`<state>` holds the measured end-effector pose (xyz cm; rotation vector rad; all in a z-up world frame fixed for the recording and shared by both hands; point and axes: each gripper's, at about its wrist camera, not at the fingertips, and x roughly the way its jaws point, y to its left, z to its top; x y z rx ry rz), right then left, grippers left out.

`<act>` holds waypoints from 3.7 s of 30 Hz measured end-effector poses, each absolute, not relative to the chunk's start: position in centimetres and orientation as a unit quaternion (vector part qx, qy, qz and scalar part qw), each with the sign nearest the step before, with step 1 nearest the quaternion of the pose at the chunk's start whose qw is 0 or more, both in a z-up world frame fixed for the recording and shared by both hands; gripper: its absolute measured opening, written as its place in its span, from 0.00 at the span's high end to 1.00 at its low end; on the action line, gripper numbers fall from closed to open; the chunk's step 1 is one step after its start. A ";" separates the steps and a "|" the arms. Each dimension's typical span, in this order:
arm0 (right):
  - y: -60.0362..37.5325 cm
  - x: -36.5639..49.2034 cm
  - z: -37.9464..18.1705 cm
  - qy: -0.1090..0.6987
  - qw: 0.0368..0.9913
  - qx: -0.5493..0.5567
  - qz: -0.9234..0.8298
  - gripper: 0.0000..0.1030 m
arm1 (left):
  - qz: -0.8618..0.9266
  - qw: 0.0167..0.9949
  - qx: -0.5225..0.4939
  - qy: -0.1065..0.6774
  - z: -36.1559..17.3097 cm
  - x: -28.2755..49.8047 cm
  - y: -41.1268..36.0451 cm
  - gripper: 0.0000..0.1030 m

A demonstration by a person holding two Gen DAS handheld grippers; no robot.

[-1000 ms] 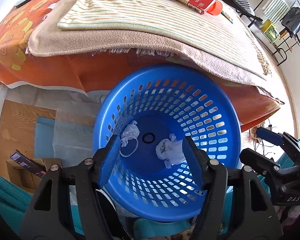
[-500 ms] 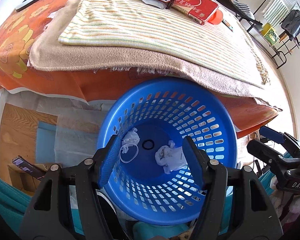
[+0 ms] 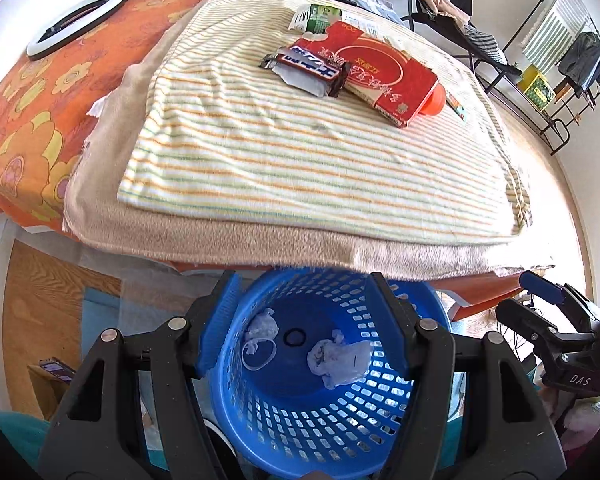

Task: Collect trash
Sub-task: 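Raise both open grippers away from the basket toward the bed, then grasp the candy bar wrapper with the left gripper while the right gripper grasps the orange cap, then carry the wrapper and the orange cap toward the blue basket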

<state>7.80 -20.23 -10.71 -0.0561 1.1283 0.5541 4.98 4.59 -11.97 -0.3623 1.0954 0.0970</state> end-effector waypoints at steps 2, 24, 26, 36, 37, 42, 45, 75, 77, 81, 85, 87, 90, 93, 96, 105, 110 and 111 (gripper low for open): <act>-20.0 8.5 -10.2 0.520 0.813 -0.033 0.259 0.11 | 0.046 0.840 -0.167 0.514 -11.3 6.1 4.8 0.36; -16.8 20.9 -9.1 0.478 0.840 -0.055 0.251 0.16 | 0.077 0.817 -0.254 0.512 -11.1 19.9 10.2 0.35; -16.5 21.8 -9.6 0.483 0.837 -0.049 0.250 0.17 | 0.080 0.813 -0.259 0.515 -11.5 20.9 10.4 0.35; -15.4 25.3 -11.7 0.500 0.827 -0.014 0.256 0.26 | 0.094 0.801 -0.274 0.523 -13.4 24.0 11.1 0.35; -15.1 25.6 -11.7 0.500 0.827 -0.012 0.258 0.27 | 0.094 0.802 -0.270 0.524 -13.5 24.2 11.0 0.35; -13.8 26.8 -11.8 0.492 0.830 -0.024 0.262 0.29 | 0.098 0.810 -0.256 0.519 -13.9 24.7 10.9 0.35; -13.4 27.7 -11.9 0.490 0.833 -0.029 0.255 0.31 | 0.099 0.813 -0.250 0.516 -13.9 24.9 11.0 0.36; -14.1 26.5 -10.5 0.460 0.847 -0.049 0.260 0.80 | 0.087 0.847 -0.202 0.484 -11.5 20.8 11.1 0.95; -14.6 26.1 -10.3 0.460 0.848 -0.047 0.260 0.80 | 0.085 0.847 -0.206 0.482 -11.3 20.1 10.9 0.95; -15.8 24.7 -9.9 0.460 0.849 -0.038 0.257 0.80 | 0.076 0.849 -0.206 0.480 -10.7 18.7 10.3 0.95; -16.3 23.1 -9.3 0.456 0.850 -0.046 0.259 0.80 | 0.066 0.853 -0.200 0.477 -10.1 17.1 9.3 0.95; -16.5 22.1 -8.8 0.451 0.851 -0.052 0.262 0.80 | 0.061 0.855 -0.197 0.476 -9.8 16.2 8.8 0.95; -16.7 20.7 -8.1 0.447 0.852 -0.052 0.270 0.80 | 0.054 0.857 -0.193 0.474 -9.4 14.8 7.9 0.95; -17.0 19.2 -7.5 0.444 0.850 -0.050 0.278 0.80 | 0.044 0.858 -0.191 0.475 -9.2 13.5 6.9 0.95; -17.1 17.5 -7.1 0.443 0.849 -0.050 0.285 0.80 | 0.036 0.858 -0.189 0.477 -9.1 12.2 6.0 0.95; -18.0 13.2 -6.7 0.446 0.843 -0.040 0.297 0.80 | 0.016 0.852 -0.193 0.487 -9.6 8.1 3.9 0.95; -18.4 10.8 -7.1 0.454 0.836 -0.035 0.305 0.80 | 0.009 0.846 -0.198 0.495 -10.4 6.0 2.9 0.95; -18.3 10.4 -7.4 0.458 0.834 -0.035 0.307 0.80 | 0.008 0.845 -0.198 0.497 -10.6 5.6 2.7 0.95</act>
